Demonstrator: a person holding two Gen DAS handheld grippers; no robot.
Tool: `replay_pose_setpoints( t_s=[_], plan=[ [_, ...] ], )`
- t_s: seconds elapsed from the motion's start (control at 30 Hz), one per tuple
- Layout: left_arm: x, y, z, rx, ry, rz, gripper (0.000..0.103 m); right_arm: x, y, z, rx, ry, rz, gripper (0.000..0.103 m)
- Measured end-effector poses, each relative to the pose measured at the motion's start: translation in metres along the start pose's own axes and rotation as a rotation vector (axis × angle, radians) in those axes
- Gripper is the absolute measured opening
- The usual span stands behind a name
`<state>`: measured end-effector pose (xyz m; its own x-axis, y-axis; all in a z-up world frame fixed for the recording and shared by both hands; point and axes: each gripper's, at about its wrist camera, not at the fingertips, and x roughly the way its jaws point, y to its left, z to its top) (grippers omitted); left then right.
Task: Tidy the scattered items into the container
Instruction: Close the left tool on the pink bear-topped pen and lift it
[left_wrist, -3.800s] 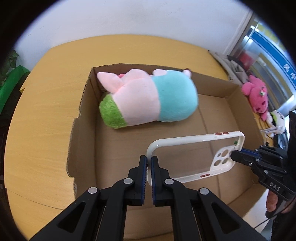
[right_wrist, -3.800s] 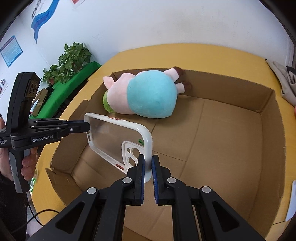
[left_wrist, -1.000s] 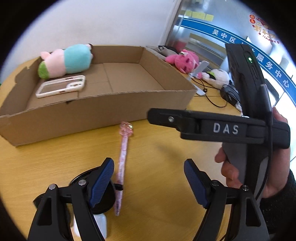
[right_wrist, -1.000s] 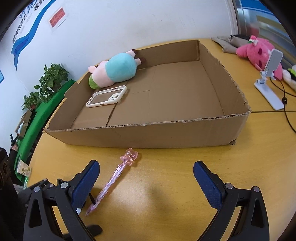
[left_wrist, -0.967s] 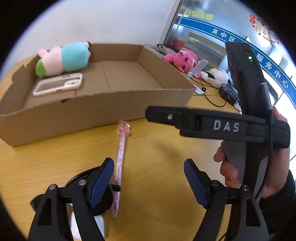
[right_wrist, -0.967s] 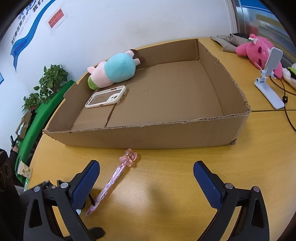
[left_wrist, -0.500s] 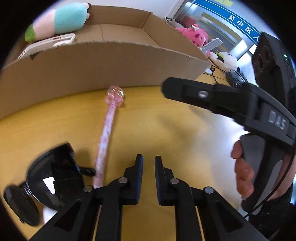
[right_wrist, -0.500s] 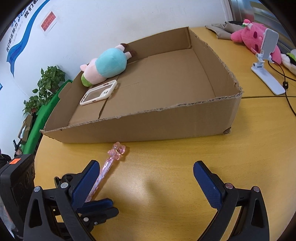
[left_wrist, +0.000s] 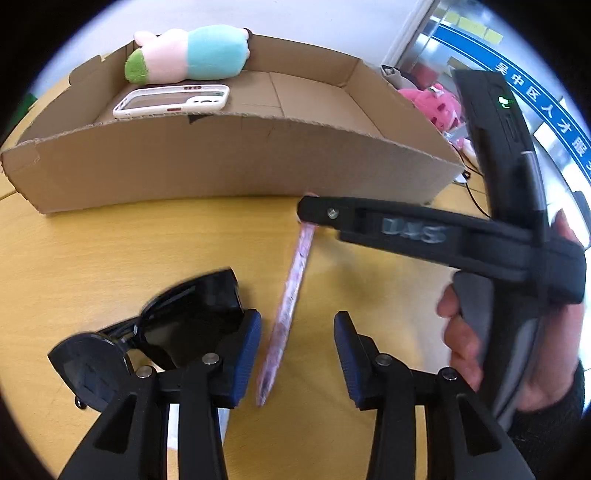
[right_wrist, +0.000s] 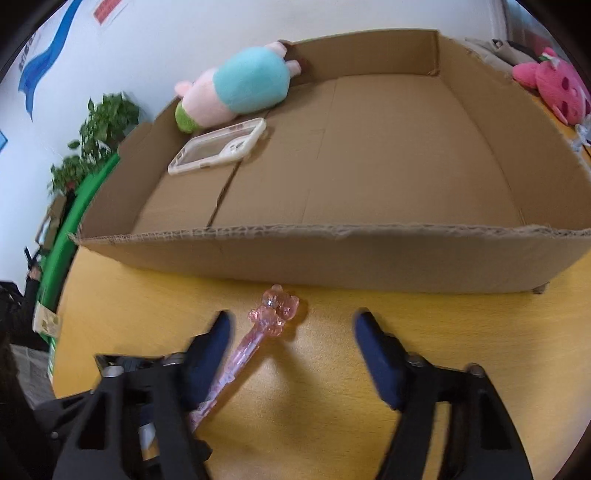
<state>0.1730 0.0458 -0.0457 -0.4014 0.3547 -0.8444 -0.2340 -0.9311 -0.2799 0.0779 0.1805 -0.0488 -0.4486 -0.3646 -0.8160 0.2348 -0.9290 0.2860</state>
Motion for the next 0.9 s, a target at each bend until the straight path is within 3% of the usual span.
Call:
replay_pose_setpoints(
  t_s=[0.1, 0.47, 0.53, 0.6, 0.9],
  plan=[
    [-0.002, -0.005, -0.004, 0.04, 0.005, -0.018, 0.04, 0.002, 0.0, -0.003, -0.001, 0.018, 0.023, 0.03],
    [0.013, -0.038, -0.015, 0.157, 0.075, -0.046, 0.04, -0.01, -0.031, -0.005, 0.008, 0.019, 0.052, 0.029],
    [0.013, -0.044, -0.017, 0.174, 0.083, -0.035, 0.035, -0.012, -0.032, -0.007, 0.014, 0.017, 0.064, 0.029],
    [0.013, -0.045, -0.018, 0.174, 0.106, -0.046, 0.012, -0.014, -0.031, -0.008, 0.017, 0.013, 0.082, 0.026],
    [0.003, -0.036, -0.021, 0.11, 0.109, -0.072, 0.011, -0.033, -0.019, -0.004, 0.009, -0.034, 0.13, 0.022]
  ],
)
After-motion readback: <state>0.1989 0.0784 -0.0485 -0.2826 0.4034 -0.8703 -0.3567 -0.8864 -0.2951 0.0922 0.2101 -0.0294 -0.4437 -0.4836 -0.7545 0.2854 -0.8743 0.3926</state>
